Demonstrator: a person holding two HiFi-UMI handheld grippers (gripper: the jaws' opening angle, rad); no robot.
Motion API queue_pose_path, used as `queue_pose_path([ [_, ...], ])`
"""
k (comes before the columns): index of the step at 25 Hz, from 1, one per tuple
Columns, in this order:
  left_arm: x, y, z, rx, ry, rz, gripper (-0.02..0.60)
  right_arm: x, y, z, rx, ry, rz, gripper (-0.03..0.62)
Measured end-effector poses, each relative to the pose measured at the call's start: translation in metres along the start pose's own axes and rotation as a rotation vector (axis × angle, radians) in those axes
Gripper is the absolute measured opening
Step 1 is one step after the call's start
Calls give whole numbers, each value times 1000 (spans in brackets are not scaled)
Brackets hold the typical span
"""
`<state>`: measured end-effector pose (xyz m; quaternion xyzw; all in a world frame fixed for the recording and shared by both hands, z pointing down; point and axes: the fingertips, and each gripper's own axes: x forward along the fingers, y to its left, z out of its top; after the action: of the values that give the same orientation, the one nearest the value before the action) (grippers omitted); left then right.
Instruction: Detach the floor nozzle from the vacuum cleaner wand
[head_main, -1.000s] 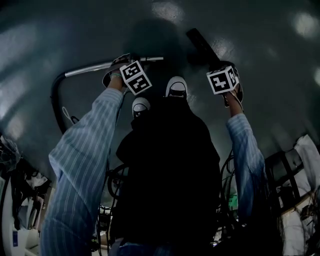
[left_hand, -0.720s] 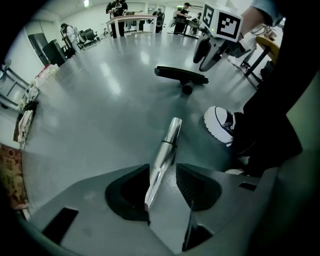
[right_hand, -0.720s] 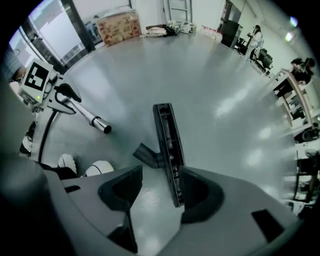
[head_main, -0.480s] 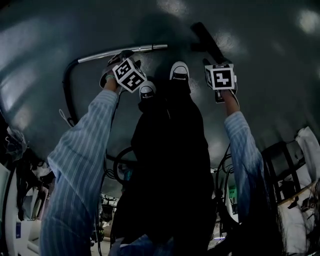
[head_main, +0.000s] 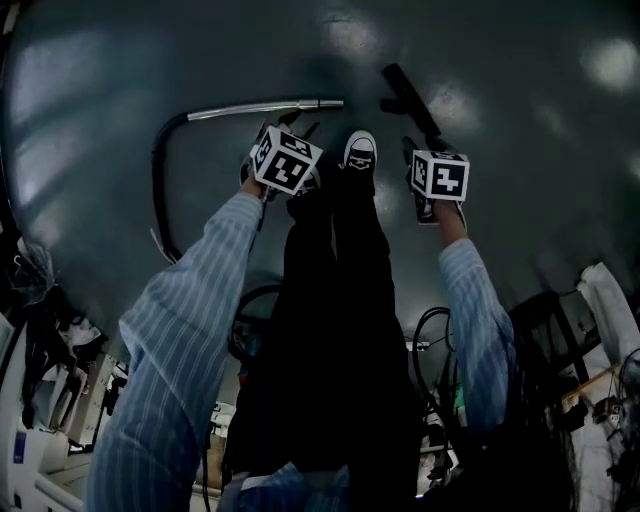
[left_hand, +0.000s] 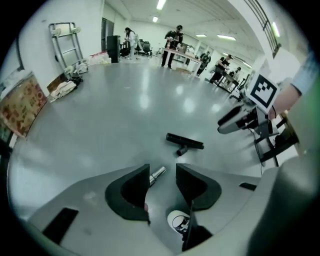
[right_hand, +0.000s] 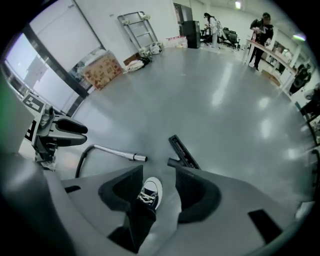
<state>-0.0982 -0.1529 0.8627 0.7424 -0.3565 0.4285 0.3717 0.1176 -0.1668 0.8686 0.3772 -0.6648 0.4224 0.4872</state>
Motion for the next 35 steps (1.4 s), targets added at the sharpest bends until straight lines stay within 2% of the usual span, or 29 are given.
queue_pose_path([
  [7, -80, -31, 34, -110, -98, 6, 156, -75, 31, 4, 159, -85, 75, 207],
  [12, -146, -63, 22, -127, -178, 29, 77, -132, 65, -4, 310, -188, 144, 201],
  [14, -178, -68, 28, -140, -221, 36, 55, -160, 82, 8, 343, -234, 179, 194],
  [19, -237, -50, 53, -229, -347, 80, 34, -210, 119, 52, 347, -328, 246, 166],
  [25, -315, -66, 73, -280, -491, 114, 29, -275, 147, 44, 390, -387, 284, 105],
  [29, -364, -83, 74, -263, -563, 120, 29, -313, 166, 31, 363, -420, 288, 78],
  [35, -422, -126, 56, -202, -593, 96, 29, -370, 186, 5, 351, -442, 312, 55],
])
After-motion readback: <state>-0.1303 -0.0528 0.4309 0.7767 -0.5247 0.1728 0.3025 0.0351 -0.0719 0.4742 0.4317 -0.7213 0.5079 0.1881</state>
